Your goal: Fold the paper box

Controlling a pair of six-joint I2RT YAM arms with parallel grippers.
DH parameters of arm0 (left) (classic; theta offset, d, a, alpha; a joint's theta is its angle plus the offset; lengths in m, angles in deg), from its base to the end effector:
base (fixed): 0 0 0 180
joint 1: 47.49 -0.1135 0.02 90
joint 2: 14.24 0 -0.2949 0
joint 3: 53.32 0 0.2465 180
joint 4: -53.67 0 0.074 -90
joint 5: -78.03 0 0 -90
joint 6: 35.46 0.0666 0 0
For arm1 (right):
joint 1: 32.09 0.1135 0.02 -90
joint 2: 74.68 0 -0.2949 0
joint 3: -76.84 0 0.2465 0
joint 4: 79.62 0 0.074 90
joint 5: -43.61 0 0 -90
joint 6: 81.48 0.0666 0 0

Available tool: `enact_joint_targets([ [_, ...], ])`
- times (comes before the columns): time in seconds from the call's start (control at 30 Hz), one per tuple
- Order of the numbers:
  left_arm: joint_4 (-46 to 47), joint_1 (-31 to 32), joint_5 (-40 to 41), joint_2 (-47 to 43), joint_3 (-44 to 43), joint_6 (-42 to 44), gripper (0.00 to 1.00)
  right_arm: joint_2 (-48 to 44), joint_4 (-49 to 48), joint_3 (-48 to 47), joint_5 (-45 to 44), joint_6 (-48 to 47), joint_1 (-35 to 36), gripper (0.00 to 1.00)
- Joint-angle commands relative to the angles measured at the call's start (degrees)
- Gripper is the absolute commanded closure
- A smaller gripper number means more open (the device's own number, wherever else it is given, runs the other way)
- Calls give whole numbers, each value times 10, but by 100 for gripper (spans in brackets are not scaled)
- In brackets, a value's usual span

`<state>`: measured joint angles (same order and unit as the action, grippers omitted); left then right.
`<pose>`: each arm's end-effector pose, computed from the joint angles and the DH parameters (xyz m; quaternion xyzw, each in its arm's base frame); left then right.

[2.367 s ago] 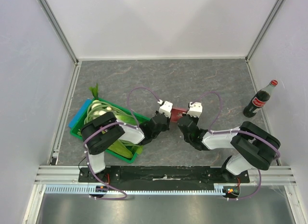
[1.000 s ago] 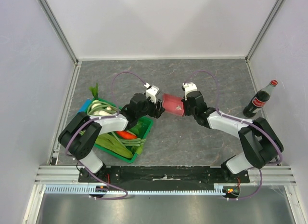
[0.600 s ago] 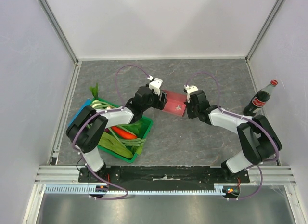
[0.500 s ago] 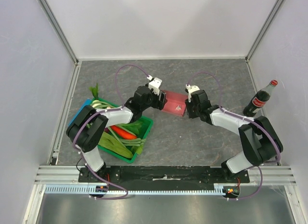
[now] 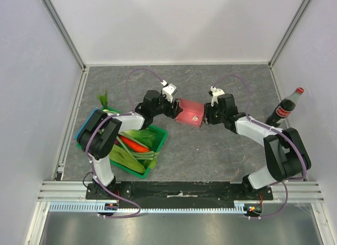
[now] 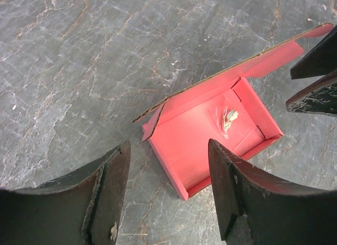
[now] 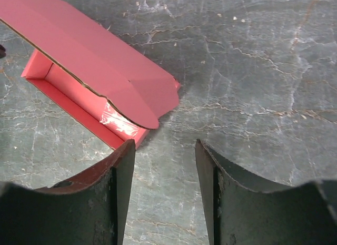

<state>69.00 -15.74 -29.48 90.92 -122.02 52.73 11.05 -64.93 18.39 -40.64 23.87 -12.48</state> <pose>0.3497 -0.2400 0.2021 0.2937 0.7653 -0.2815 0.4988 0.3005 0.1142 0.2008 -0.0543 0.9109 0.1658 0.3739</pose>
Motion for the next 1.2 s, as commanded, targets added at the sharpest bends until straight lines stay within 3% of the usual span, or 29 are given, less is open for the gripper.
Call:
enact_joint_targets([
  [0.0, 40, 0, -26, 20, -30, 50, 34, 12, -45, -24, 24, -13, -1, 43],
  [0.2, 62, 0, -21, 32, -32, 57, 42, 7, -64, -29, -5, -27, 0, 45],
  [0.43, 73, 1, -35, 29, -30, 49, 55, 15, -81, -45, -22, -31, 0, 57],
  [0.6, 72, 2, -31, 33, -36, 50, 66, 35, -83, -63, -36, -45, 0, 58],
  [0.8, 7, -8, 11, 28, -59, 37, 50, 46, -83, -73, -31, -45, 0, 58],
  [0.9, 14, -17, -30, 30, -55, 34, 40, 52, -88, -75, -14, -47, -1, 59],
  [0.97, 26, -18, -73, 40, -56, 40, 41, 61, -88, -79, -6, -49, -1, 61],
  [1.07, 23, -18, -110, 45, -61, 42, 51, 63, -92, -80, 1, -49, -1, 63],
  [1.17, 25, -19, -115, 43, -58, 40, 57, 61, -94, -82, 9, -52, -1, 63],
])
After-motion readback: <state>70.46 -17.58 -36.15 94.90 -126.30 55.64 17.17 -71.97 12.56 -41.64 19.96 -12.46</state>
